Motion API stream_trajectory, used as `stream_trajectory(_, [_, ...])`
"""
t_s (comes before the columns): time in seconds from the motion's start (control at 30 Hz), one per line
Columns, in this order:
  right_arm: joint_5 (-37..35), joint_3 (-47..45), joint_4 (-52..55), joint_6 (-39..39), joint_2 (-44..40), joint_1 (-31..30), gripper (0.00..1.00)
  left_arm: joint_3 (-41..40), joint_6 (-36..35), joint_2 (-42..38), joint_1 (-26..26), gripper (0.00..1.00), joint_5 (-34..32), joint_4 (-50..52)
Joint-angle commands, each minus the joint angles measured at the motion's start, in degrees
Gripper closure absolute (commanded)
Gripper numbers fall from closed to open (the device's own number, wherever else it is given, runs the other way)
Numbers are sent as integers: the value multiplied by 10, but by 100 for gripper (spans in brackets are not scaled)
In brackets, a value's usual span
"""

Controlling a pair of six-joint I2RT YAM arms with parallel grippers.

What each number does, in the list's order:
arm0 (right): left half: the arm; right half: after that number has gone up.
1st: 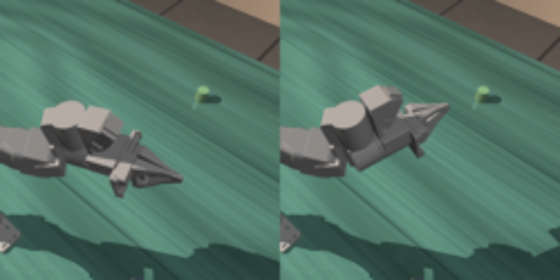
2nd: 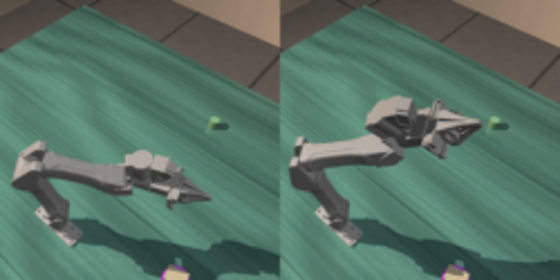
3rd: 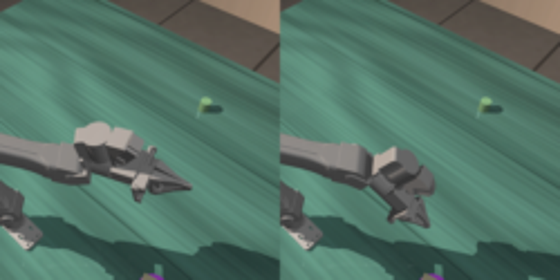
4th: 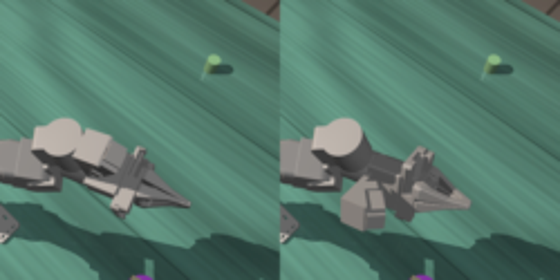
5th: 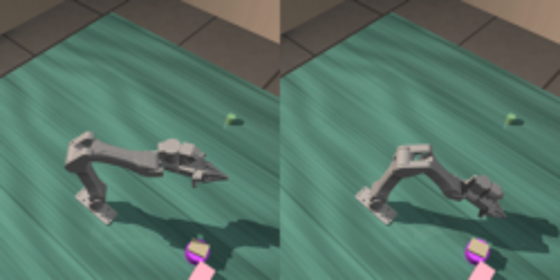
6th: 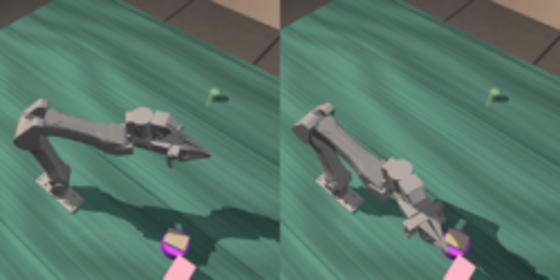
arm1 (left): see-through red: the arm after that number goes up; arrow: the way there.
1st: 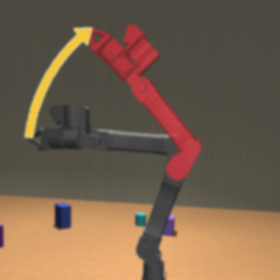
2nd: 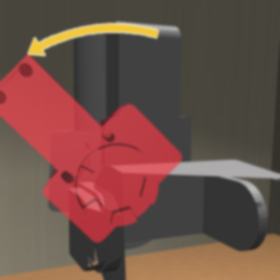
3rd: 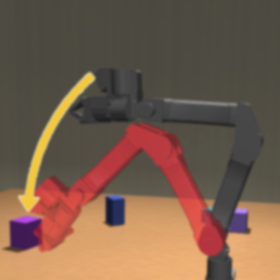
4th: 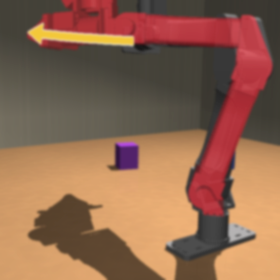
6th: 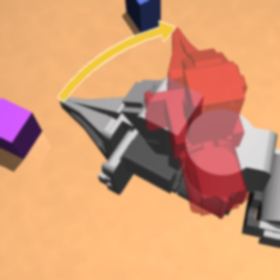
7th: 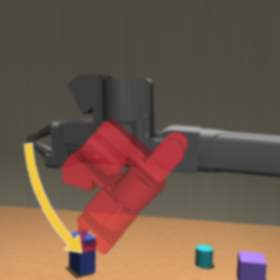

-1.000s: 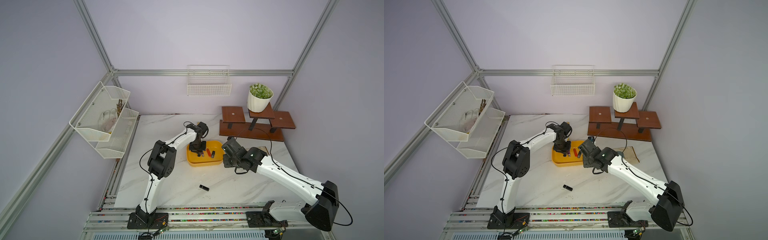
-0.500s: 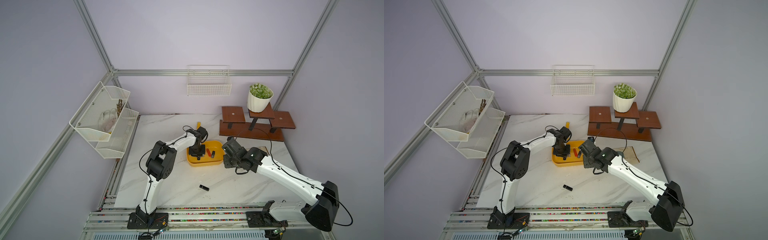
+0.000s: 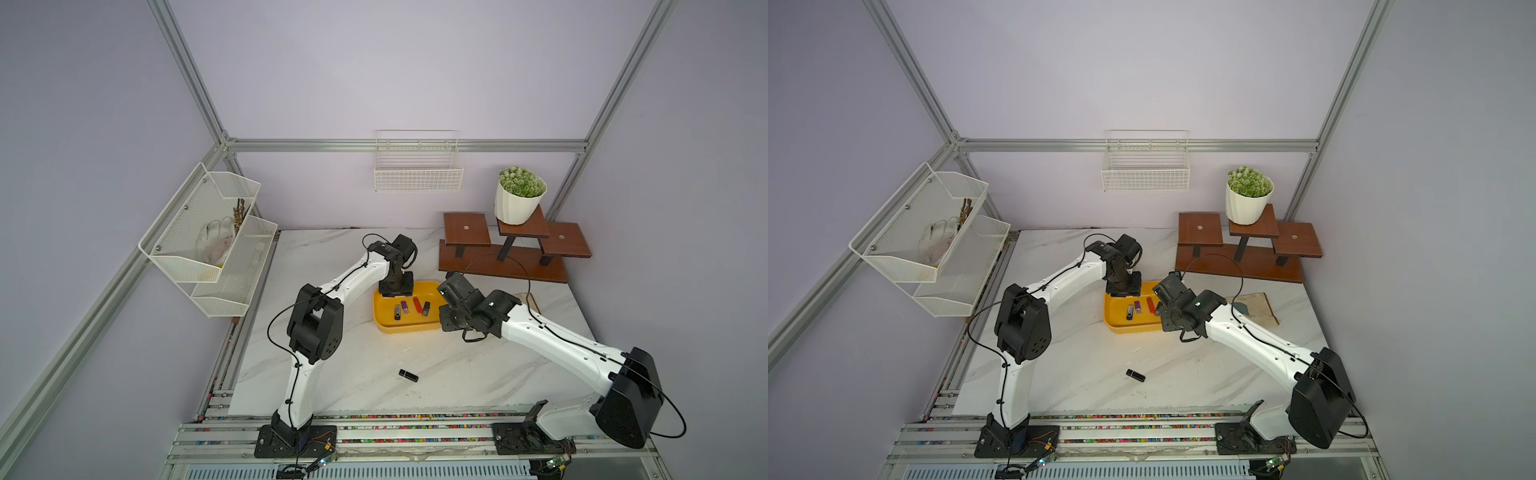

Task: Put the usb flash drive into the storage box
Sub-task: Place the USB flash in the storage box.

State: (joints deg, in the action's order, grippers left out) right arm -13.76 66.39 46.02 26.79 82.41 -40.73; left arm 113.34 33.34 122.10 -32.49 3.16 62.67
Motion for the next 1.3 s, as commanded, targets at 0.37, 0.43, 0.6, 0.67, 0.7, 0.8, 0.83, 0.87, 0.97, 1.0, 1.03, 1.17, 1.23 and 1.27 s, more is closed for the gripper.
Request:
stream_trajectory(0.37, [57,152,-111,-103,230,30,100,-107,-30,-260,114,36,-107,112])
stream_trajectory(0.43, [60,176,-109,-112,260,30,100,-147,-28,-283,124,34,-105,104])
stream_trajectory(0.6, [65,225,-104,-124,316,29,100,-209,-17,-318,138,32,-102,97])
stream_trajectory(0.67, [65,239,-102,-127,332,30,100,-225,-15,-326,142,31,-99,91])
stream_trajectory(0.7, [68,244,-102,-129,340,30,100,-230,-13,-328,143,31,-98,90])
stream_trajectory(0.8, [81,260,-101,-134,359,30,100,-241,-11,-331,145,31,-93,86])
stream_trajectory(0.83, [82,265,-99,-134,364,30,100,-243,-11,-331,145,31,-92,85])
stream_trajectory(0.87, [79,269,-97,-133,369,30,100,-245,-11,-331,145,31,-91,84])
stream_trajectory(0.97, [78,275,-97,-133,380,30,100,-250,-11,-330,145,31,-89,82])
stream_trajectory(1.0, [79,276,-97,-132,382,30,100,-251,-11,-329,145,31,-88,81])
stream_trajectory(1.03, [81,276,-97,-131,384,30,100,-253,-11,-328,146,31,-88,80])
stream_trajectory(1.17, [78,273,-95,-129,391,30,100,-261,-11,-328,146,31,-84,75])
stream_trajectory(1.23, [77,272,-94,-129,392,30,100,-264,-11,-328,146,31,-82,73])
stream_trajectory(1.27, [77,271,-95,-129,391,30,100,-265,-11,-329,146,31,-82,73])
